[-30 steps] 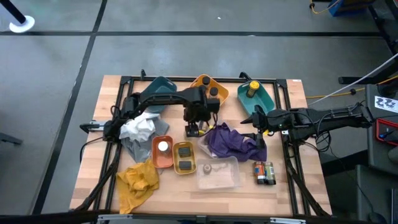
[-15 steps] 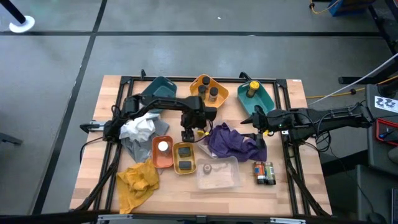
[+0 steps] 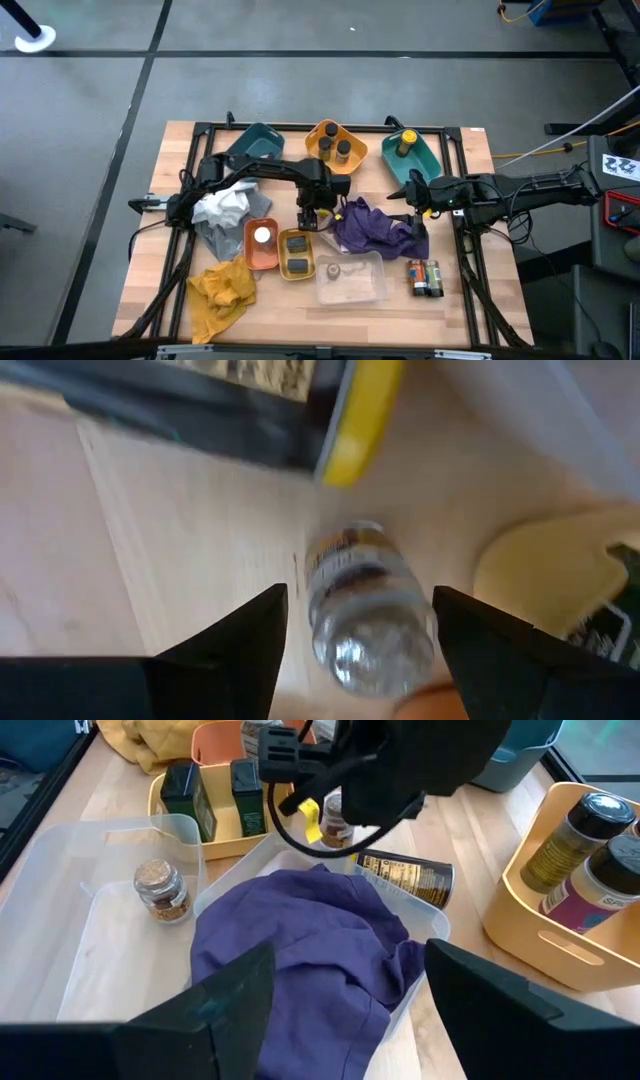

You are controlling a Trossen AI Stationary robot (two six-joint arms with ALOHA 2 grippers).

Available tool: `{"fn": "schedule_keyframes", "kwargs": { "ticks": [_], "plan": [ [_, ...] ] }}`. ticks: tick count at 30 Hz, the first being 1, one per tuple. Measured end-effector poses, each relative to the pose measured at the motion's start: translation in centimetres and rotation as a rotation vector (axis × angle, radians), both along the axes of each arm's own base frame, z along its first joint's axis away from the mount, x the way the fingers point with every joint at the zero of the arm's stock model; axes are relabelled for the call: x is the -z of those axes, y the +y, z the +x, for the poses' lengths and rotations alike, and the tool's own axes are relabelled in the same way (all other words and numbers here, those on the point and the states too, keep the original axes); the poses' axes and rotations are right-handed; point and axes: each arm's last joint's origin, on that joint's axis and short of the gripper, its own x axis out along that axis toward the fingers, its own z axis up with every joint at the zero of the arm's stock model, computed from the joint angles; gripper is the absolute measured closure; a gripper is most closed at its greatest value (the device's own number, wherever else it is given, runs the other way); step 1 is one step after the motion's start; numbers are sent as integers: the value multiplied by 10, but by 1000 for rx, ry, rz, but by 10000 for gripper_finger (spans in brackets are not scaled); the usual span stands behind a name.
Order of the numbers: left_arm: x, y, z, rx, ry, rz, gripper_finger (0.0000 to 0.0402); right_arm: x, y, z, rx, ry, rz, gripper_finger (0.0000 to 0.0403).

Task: Sort spices by type
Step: Put the brown spice bottle into the transparent bin

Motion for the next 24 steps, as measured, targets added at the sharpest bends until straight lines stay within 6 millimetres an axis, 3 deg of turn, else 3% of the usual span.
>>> {"fn": "schedule_keyframes", "kwargs": {
  "ticks": [24],
  "plan": [
    [0,0,1,-193,7,18,169,0,0,0,0,1,0,146]
  ]
}}
